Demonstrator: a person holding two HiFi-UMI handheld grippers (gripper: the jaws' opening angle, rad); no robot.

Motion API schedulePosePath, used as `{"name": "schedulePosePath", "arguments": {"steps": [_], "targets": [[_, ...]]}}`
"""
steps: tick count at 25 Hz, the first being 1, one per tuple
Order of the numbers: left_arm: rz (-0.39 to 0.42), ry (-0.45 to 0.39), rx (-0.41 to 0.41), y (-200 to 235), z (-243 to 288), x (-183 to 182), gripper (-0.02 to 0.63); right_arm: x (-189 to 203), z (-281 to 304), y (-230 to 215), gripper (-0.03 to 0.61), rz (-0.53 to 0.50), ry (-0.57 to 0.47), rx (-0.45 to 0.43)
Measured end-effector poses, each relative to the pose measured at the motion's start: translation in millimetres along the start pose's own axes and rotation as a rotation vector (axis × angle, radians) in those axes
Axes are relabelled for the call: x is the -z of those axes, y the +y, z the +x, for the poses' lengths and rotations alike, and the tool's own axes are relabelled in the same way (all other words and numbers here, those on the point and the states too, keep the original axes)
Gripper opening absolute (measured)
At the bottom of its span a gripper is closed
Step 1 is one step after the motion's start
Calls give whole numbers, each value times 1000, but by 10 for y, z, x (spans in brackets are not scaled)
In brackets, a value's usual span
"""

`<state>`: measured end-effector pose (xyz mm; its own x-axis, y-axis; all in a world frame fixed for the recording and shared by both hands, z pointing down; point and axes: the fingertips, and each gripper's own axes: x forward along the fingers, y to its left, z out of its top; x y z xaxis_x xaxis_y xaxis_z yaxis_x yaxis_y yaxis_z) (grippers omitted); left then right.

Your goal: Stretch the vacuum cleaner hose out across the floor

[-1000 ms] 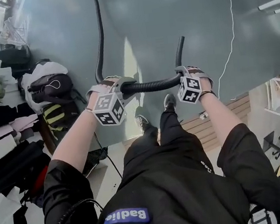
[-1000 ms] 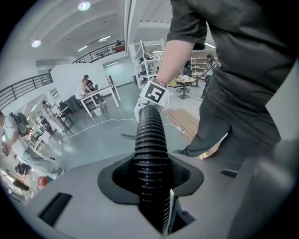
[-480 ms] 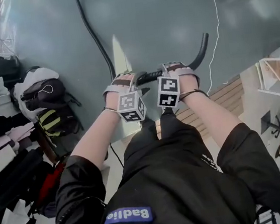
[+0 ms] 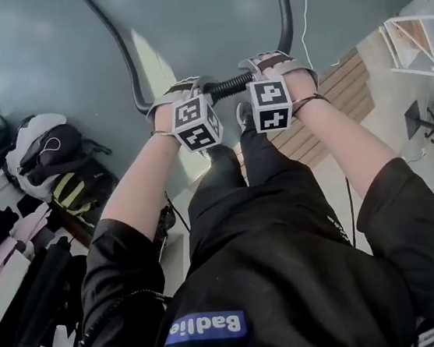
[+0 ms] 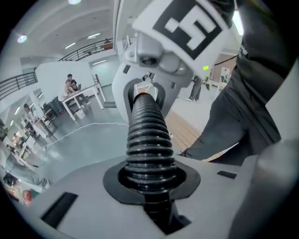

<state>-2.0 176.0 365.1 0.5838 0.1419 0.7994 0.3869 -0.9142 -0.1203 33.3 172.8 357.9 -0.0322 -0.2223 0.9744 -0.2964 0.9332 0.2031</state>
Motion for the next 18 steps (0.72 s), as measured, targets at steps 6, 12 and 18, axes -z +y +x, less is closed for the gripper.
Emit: {"name": "schedulePosePath", "arguments": {"steps": [6, 12, 18], "targets": [[72, -53, 13, -135, -141, -237, 94, 197, -221, 116, 207, -9, -106, 34], [20, -86, -4, -141, -316, -112, 94, 577, -187, 164, 271, -79, -29, 12], [25, -64, -27, -367, -340, -137, 94, 802, 78, 225, 278, -194, -108, 43]]}}
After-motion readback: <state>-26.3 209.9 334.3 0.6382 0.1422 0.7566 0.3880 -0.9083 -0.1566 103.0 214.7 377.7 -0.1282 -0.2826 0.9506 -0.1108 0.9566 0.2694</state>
